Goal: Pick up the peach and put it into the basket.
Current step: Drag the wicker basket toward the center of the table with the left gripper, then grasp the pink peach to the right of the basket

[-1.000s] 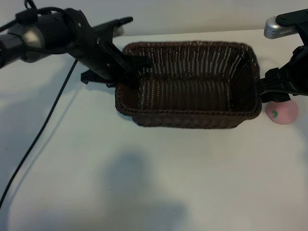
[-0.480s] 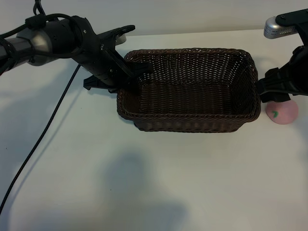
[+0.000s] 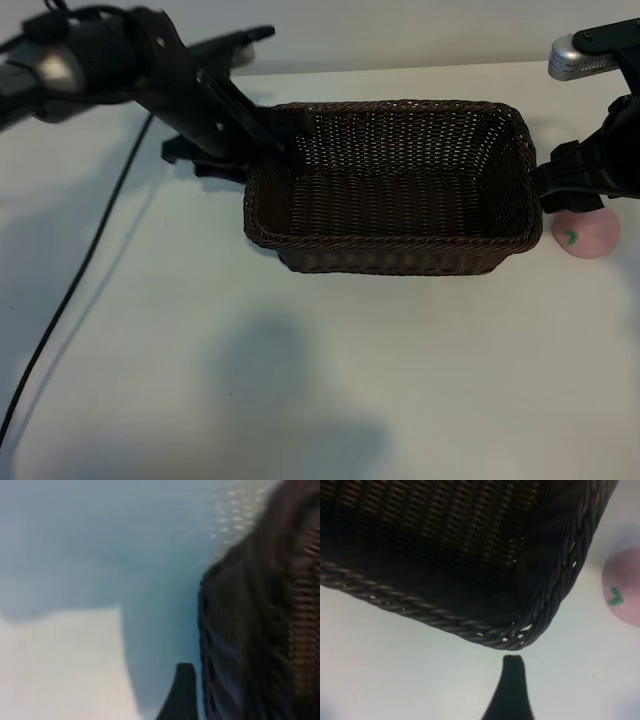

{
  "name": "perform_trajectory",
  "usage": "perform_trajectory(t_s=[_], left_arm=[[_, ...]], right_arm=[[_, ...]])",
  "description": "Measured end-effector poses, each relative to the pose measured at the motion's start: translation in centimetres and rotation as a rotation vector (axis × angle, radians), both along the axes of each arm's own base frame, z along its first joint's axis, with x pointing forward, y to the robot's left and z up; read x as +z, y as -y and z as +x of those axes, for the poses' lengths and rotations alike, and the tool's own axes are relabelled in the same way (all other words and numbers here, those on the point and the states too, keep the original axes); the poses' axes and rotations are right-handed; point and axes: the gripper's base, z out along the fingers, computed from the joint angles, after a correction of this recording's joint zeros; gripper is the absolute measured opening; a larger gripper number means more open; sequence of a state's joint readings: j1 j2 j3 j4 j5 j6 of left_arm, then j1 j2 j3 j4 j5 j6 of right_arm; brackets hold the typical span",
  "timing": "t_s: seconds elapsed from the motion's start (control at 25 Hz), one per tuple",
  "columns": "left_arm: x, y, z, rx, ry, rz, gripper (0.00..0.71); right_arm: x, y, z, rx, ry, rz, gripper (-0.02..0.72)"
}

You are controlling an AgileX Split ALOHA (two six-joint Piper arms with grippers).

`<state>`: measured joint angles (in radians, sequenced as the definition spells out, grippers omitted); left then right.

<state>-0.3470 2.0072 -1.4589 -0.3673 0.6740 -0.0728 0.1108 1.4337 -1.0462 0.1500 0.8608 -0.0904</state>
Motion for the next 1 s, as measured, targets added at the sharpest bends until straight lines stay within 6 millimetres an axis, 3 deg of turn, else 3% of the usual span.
perform_trajectory(t_s=[0.24,0.52,0.8,1.0], left_arm=[[6.5,-1.6,-2.2,-0.07,0.098,0.092,0.653],[15.1,-5.0,-6.6,-0.078,0.287,0.246,0.601],[22.8,-8.4,-13.6,-0.037,0.487,0.293,0.597],[24.3,-11.4,-20.4,0.006,0.59,0.317,0.596]], right_arm=[[0.0,0.0,0.0,0.0,0.0,0.0,0.593],[0.0,0.0,0.0,0.0,0.0,0.0,0.593],[0.0,0.0,0.0,0.0,0.0,0.0,0.593],[0.0,0.0,0.0,0.0,0.0,0.0,0.593]])
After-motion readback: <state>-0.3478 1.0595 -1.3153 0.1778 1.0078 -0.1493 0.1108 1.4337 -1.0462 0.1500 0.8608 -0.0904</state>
